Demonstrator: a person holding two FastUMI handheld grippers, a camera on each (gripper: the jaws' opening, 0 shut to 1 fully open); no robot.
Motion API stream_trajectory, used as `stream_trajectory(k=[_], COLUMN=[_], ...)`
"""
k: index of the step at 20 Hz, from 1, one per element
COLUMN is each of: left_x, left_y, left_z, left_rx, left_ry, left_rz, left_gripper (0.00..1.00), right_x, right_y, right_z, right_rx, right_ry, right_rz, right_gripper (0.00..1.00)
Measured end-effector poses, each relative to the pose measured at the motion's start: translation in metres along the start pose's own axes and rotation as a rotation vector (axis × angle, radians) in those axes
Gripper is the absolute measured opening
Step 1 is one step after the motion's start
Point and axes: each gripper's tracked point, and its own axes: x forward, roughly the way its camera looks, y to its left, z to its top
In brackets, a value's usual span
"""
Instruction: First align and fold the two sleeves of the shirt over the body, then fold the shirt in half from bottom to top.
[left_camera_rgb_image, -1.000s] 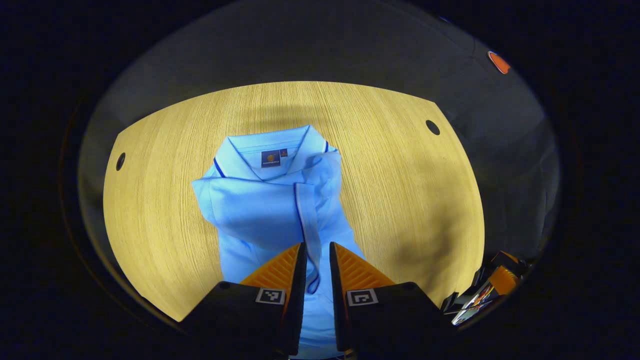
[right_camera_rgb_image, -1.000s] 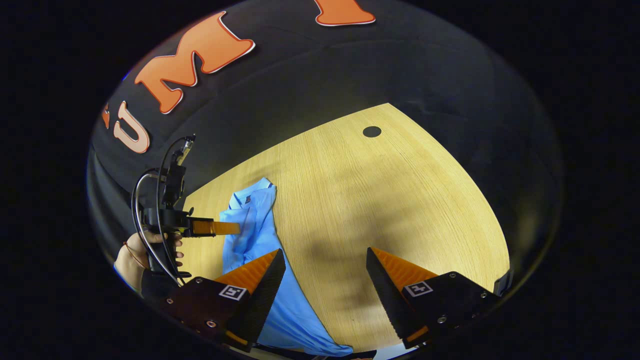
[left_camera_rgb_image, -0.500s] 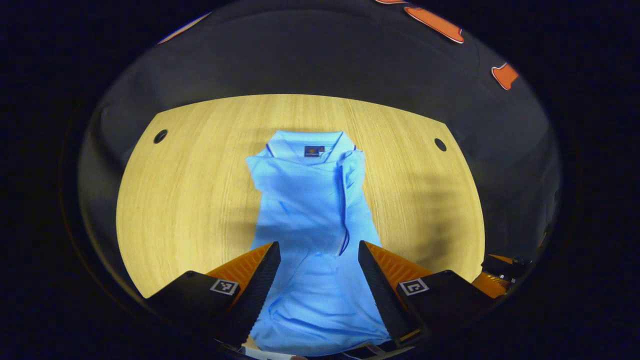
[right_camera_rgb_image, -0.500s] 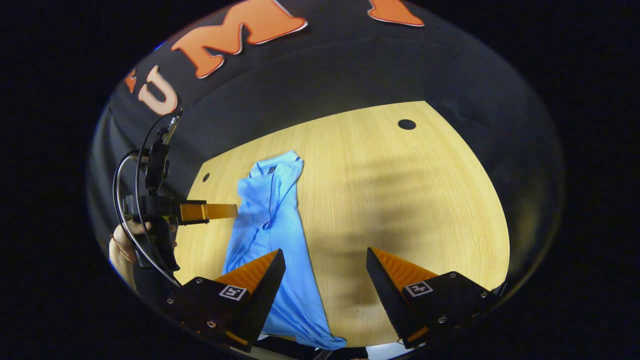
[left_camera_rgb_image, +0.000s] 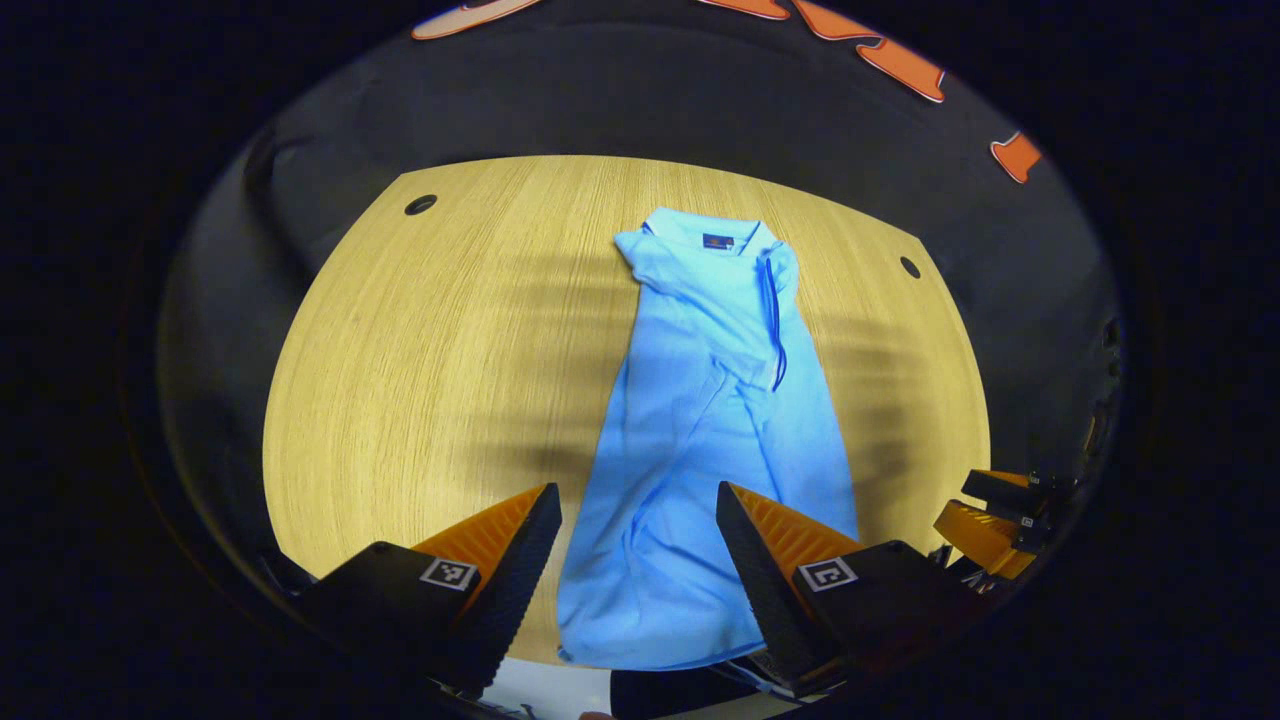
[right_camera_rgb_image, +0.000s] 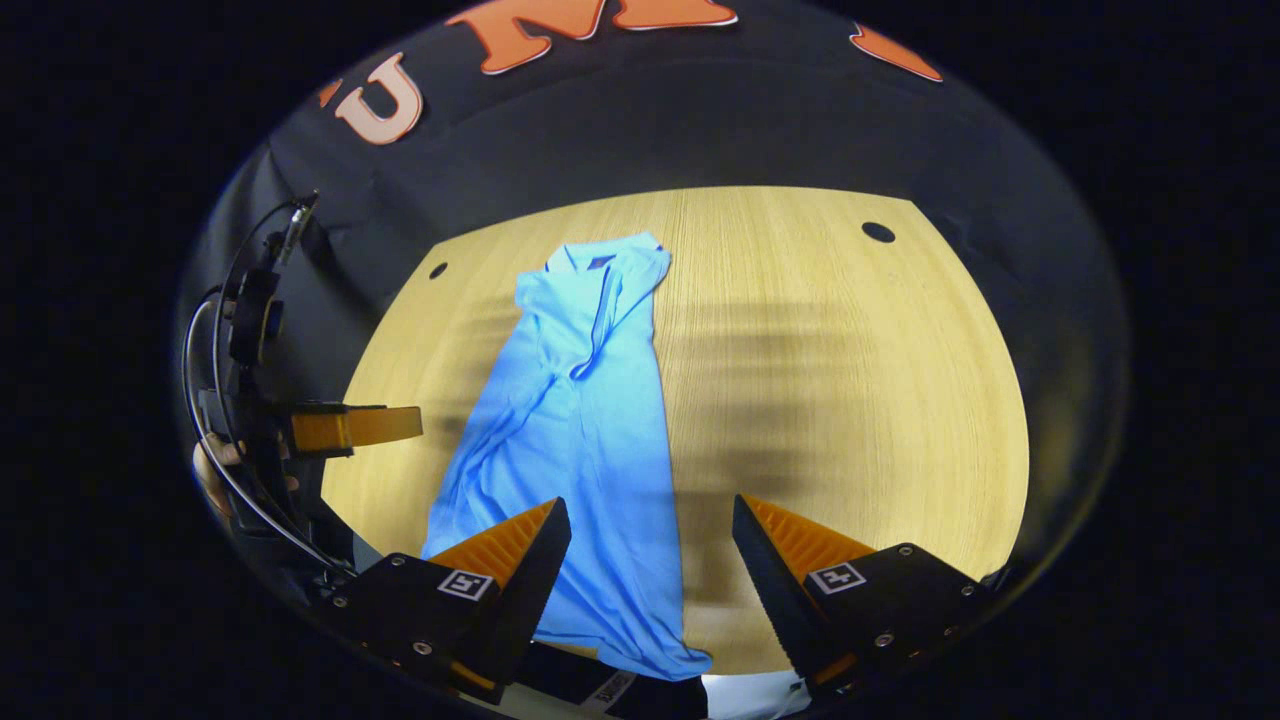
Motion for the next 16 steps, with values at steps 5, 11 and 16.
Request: stream_trajectory(k=[5, 11, 16], left_x=[0.004, 0.025, 0.032], left_y=[0.014, 0.03, 0.037], left_z=[-0.074, -0.163, -0.218], left_rx=[0.037, 0.06, 0.004], left_ry=[0.081, 0.196, 0.287], left_rz=[-0.004, 0.02, 0.034], left_gripper=[1.0, 1.0, 1.0], right_x=[0.01, 0.016, 0.026], right_y=[-0.001, 0.0, 0.001], right_z=[-0.079, -0.149, -0.178], right_rx=[-0.058, -0.069, -0.071], right_ry=[0.157, 0.271, 0.314], right_rz=[-0.064, -0.106, -0.146], right_gripper=[0.99, 0.99, 0.99])
